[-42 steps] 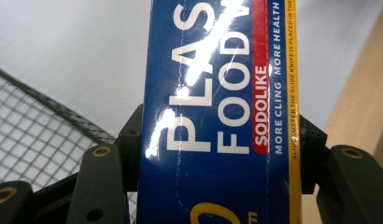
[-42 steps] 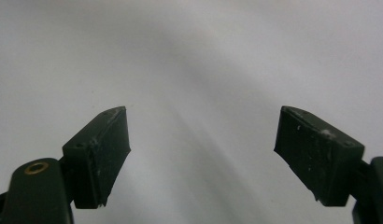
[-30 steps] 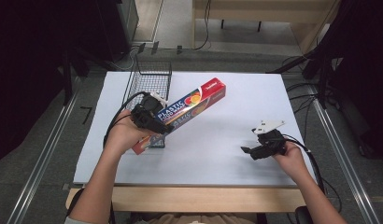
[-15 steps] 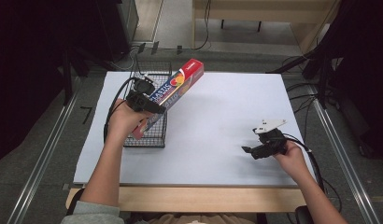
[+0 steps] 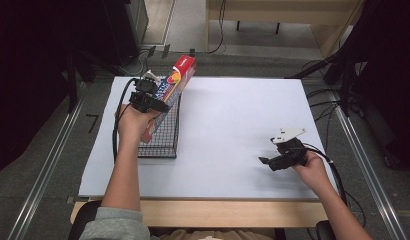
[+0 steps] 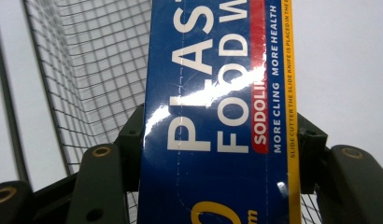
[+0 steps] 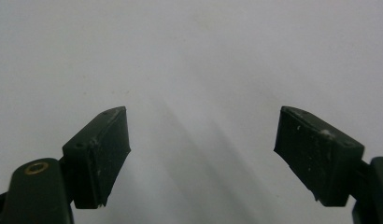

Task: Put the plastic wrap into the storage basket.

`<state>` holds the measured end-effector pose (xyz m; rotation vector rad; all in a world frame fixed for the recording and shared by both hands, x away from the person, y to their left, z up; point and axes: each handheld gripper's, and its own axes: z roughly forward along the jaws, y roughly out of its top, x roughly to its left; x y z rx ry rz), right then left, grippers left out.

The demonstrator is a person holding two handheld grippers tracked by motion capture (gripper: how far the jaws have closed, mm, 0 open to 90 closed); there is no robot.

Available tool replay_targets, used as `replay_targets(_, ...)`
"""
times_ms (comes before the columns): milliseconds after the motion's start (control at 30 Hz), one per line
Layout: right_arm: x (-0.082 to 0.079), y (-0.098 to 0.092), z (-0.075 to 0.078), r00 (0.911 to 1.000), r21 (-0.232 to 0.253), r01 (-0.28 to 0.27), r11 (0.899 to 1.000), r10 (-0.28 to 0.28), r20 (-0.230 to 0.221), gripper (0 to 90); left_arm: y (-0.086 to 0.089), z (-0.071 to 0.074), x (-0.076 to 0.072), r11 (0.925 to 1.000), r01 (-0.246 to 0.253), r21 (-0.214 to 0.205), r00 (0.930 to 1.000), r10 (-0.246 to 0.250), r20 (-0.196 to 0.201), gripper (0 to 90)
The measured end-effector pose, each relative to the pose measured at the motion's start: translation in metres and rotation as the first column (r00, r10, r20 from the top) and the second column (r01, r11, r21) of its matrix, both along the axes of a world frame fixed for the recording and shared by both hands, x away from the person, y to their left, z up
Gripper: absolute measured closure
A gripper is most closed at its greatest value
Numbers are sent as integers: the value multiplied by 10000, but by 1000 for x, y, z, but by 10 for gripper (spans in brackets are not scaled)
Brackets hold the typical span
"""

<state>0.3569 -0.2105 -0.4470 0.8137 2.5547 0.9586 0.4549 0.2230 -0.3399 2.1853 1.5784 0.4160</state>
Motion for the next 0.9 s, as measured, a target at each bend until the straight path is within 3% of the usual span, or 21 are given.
replay_targets(33, 0, 0, 0, 10000, -6, -17, 10000, 17, 4, 184, 1, 0, 2, 9995, -320, 27, 9994, 320, 118, 403)
replay_targets(200, 0, 0, 0, 10000, -52, -30, 10000, 30, 40, 185, 5, 0, 4, 9957, -904, 204, 9958, 902, 148, 402)
replay_targets(333, -1, 0, 0, 10000, -53, -47, 10000, 47, 35, 185, 5, -4, 6, 9938, -1021, 440, 9947, 1016, 131, 400)
replay_targets(433, -1, 0, 0, 9999, -99, -95, 9999, 97, 124, 185, 9, -9, 9, 9895, -1383, 422, 9904, 1384, 12, 400)
replay_targets(567, -1, 0, 0, 9999, -107, -98, 9999, 99, 132, 185, 11, -14, 11, 9887, -1488, 163, 9887, 1491, -173, 399)
replay_targets(667, -2, 1, 0, 9999, -115, -109, 9999, 110, 101, 185, 10, -18, 12, 9870, -1580, 310, 9872, 1585, -150, 400)
replay_targets(900, -2, 1, -1, 9999, -143, -146, 9998, 147, 84, 184, 7, -32, 16, 9856, -1675, 228, 9844, 1685, -509, 398)
